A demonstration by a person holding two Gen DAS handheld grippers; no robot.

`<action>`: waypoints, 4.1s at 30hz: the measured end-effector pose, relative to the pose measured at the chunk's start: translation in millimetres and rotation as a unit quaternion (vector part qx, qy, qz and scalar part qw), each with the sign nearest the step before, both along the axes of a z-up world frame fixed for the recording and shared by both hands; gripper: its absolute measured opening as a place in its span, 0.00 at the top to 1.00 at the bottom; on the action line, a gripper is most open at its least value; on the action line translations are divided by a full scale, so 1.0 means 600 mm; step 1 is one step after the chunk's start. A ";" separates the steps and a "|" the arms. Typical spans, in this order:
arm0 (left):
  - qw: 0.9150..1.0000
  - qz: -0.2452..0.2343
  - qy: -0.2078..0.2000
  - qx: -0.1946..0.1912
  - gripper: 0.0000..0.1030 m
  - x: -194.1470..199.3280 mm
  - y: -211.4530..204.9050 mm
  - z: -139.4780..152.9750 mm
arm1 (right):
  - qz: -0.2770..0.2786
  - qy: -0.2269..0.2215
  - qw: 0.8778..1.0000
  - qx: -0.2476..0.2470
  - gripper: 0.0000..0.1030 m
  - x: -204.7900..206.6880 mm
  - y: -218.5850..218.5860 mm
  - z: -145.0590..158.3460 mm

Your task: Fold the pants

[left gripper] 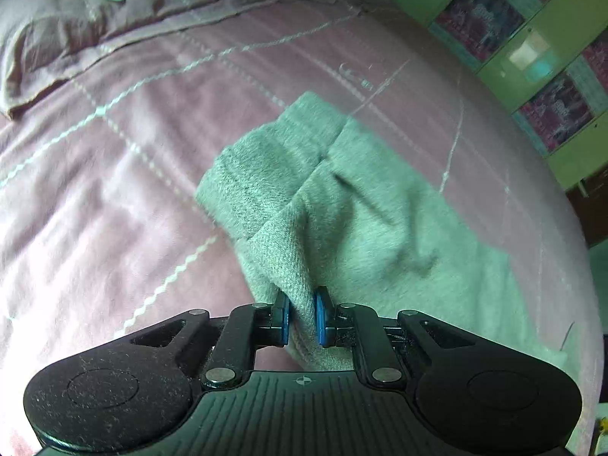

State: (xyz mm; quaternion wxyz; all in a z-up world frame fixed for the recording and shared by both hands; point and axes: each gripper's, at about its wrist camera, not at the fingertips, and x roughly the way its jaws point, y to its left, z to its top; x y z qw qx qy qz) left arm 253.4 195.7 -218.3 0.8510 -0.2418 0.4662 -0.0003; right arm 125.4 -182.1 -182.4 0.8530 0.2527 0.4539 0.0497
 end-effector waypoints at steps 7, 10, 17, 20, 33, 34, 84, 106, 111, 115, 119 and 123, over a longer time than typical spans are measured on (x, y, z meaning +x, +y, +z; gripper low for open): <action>1.000 0.012 0.011 0.019 0.86 -0.017 -0.004 0.017 | 0.010 0.009 0.999 -0.040 0.80 -0.011 -0.010 -0.022; 0.999 0.001 -0.025 0.047 0.85 -0.057 -0.020 0.065 | 0.012 -0.002 0.999 -0.048 0.66 -0.030 -0.029 0.010; 0.994 -0.095 -0.032 0.052 0.84 -0.066 -0.157 0.077 | -0.035 -0.025 0.995 -0.086 0.53 -0.065 -0.098 0.053; 0.990 -0.131 -0.003 0.055 0.84 -0.067 -0.229 0.043 | -0.051 -0.037 0.992 -0.105 0.54 -0.059 -0.120 0.068; 0.978 -0.152 -0.011 0.141 0.79 -0.112 -0.311 -0.001 | -0.120 0.060 0.969 -0.210 0.29 0.072 -0.183 0.049; 0.978 -0.154 -0.012 0.142 0.79 -0.109 -0.309 -0.001 | -0.119 0.073 0.966 -0.216 0.29 0.077 -0.180 0.042; 0.976 -0.173 -0.026 0.126 0.79 -0.103 -0.301 -0.007 | -0.184 0.061 0.964 -0.180 0.76 -0.137 -0.329 0.047; 0.970 -0.182 -0.029 0.156 0.79 -0.105 -0.311 -0.005 | -0.347 0.044 0.932 -0.100 0.96 -0.248 -0.501 0.035; 0.969 -0.181 -0.026 0.165 0.79 -0.106 -0.317 -0.005 | -0.357 0.013 0.929 -0.100 0.70 -0.251 -0.515 0.046; 0.967 -0.183 -0.026 0.173 0.79 -0.106 -0.320 -0.004 | -0.363 0.016 0.923 -0.126 0.67 -0.229 -0.548 0.059; 0.967 -0.183 -0.024 0.176 0.79 -0.106 -0.321 -0.003 | -0.381 0.016 0.915 -0.131 0.69 -0.200 -0.576 0.065; 0.966 -0.183 -0.025 0.180 0.78 -0.107 -0.323 -0.003 | -0.409 -0.011 0.910 -0.075 0.96 -0.230 -0.595 0.062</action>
